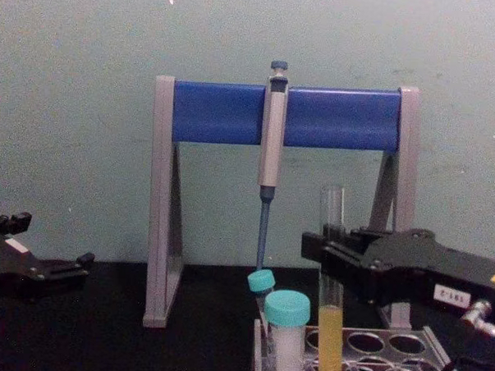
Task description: Pick up the test tube from the test tube rack, shake it, then place it back into the test tube rack.
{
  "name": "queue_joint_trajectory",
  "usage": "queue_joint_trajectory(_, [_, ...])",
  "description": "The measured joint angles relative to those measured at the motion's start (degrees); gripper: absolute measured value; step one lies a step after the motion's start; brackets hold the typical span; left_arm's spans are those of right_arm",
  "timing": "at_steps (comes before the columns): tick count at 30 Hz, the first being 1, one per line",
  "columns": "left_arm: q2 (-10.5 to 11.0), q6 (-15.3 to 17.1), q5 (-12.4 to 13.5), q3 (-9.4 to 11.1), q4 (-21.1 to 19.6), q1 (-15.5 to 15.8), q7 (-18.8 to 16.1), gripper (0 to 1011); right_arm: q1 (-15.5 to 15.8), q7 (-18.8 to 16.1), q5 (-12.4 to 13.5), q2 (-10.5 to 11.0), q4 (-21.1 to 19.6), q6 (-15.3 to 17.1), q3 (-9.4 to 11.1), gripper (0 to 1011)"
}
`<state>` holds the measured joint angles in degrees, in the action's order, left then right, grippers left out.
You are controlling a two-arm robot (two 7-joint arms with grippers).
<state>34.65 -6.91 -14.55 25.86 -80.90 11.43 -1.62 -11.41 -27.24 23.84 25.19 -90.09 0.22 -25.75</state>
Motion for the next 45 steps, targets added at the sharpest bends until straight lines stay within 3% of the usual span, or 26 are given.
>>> queue_joint_trajectory(12, [0.0,0.0,0.0,0.0,0.0,0.0,0.0,1001,1.37,0.32,0.07,0.96,-4.87,-1.36,1.86,241])
queue_joint_trajectory(19, [0.0,0.0,0.0,0.0,0.0,0.0,0.0,1001,0.71,1.0,0.19,0.52,-5.61,-2.92,3.22,240])
queue_joint_trajectory(33, [0.0,0.0,0.0,0.0,0.0,0.0,0.0,1001,-4.29,1.18,-0.57,-2.32,-0.53,-4.75,4.07,241])
queue_joint_trajectory(45, [0.0,0.0,0.0,0.0,0.0,0.0,0.0,1001,-5.09,1.1,-0.68,-2.77,1.06,-4.69,4.42,240])
